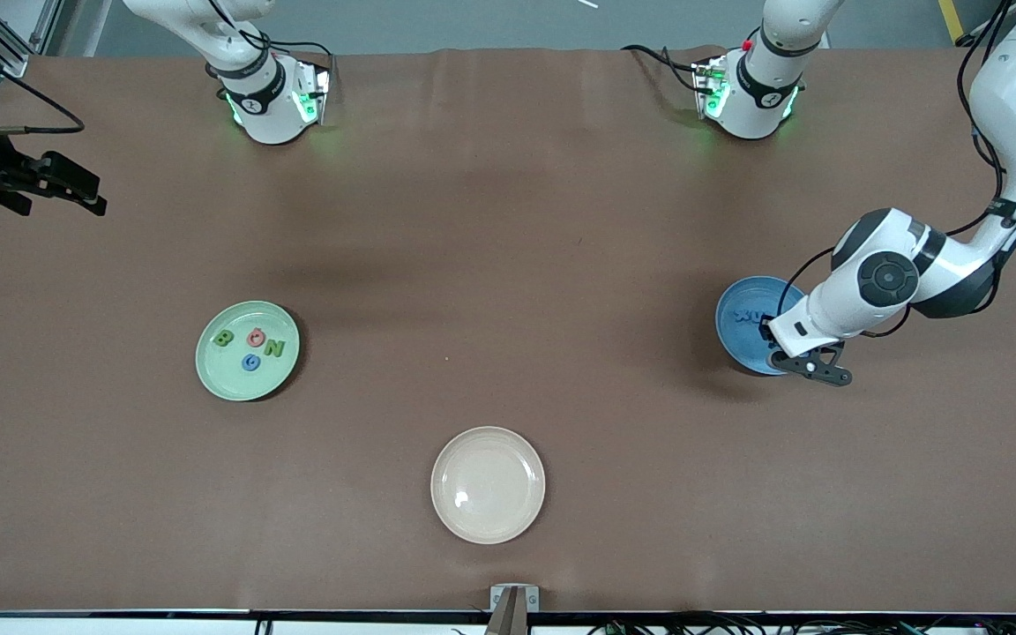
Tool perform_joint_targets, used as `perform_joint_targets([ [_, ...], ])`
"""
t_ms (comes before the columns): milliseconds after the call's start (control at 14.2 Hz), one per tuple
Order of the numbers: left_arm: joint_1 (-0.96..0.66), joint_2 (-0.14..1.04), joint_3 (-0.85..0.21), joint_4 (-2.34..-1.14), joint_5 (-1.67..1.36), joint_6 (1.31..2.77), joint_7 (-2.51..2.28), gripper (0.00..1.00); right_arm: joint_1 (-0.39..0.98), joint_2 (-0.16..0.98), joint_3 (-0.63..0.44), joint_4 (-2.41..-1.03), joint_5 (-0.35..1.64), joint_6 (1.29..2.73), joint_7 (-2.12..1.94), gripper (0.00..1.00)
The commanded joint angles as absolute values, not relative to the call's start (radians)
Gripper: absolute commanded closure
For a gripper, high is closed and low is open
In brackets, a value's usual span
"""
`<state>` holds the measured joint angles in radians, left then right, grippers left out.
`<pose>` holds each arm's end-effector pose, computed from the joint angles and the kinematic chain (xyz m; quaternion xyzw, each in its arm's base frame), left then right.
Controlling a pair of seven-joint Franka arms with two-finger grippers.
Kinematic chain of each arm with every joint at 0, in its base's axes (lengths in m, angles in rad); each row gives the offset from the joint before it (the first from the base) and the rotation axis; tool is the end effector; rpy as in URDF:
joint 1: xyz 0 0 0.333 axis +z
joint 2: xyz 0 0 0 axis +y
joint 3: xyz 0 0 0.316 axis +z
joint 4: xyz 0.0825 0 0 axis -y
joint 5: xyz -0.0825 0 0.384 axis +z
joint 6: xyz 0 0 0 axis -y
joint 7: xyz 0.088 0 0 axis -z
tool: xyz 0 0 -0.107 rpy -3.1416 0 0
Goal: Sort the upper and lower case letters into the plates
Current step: 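Carry the green q over the blue plate with the left gripper, then lower the q and open the left gripper over the blue plate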
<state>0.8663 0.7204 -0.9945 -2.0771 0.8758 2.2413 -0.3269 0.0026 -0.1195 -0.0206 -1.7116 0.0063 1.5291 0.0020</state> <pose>0.5644 -0.0522 0.2067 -0.9848 0.1692 0.0293 0.0254 0.5109 -0.0091 0.6185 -0.9994 0.0099 0.0315 0.0046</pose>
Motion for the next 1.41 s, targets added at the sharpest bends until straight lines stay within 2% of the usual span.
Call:
perform_joint_targets([
  [0,0.816,0.718,-0.944,-2.086,0.9,2.287,-0.345,0.93,-0.011,-0.152,-0.011,-1.743,0.018,1.532,-0.002,0.0],
  [352,0.816,0.721,-0.939,-2.089,0.913,2.307,-0.345,0.91,-0.012,-0.152,-0.011,-1.743,0.018,1.532,-0.002,0.0],
  [423,0.816,0.719,-0.939,-2.086,0.913,2.303,-0.344,0.72,-0.012,-0.152,-0.012,-1.743,0.02,1.532,-0.002,0.0],
  [564,0.825,0.709,-0.942,-2.083,0.911,2.299,-0.324,0.05,-0.012,-0.152,-0.012,-1.743,0.018,1.531,-0.002,0.0],
  [634,0.825,0.697,-0.946,-2.085,0.91,2.296,-0.325,0.0,-0.012,-0.153,-0.012,-1.743,0.02,1.531,-0.002,0.0],
  [1057,0.845,0.626,-1.055,-2.069,0.827,2.192,-0.337,0.0,-0.012,-0.152,-0.012,-1.743,0.02,1.534,-0.002,0.0],
  [1268,0.908,0.614,-1.127,-2.052,0.779,2.169,-0.33,0.0,-0.012,-0.152,-0.012,-1.743,0.034,1.535,-0.002,0.0],
  [1338,0.917,0.55,-1.134,-2.049,0.711,2.169,-0.321,0.0,-0.012,-0.152,-0.012,-1.743,0.047,1.534,-0.003,0.0],
])
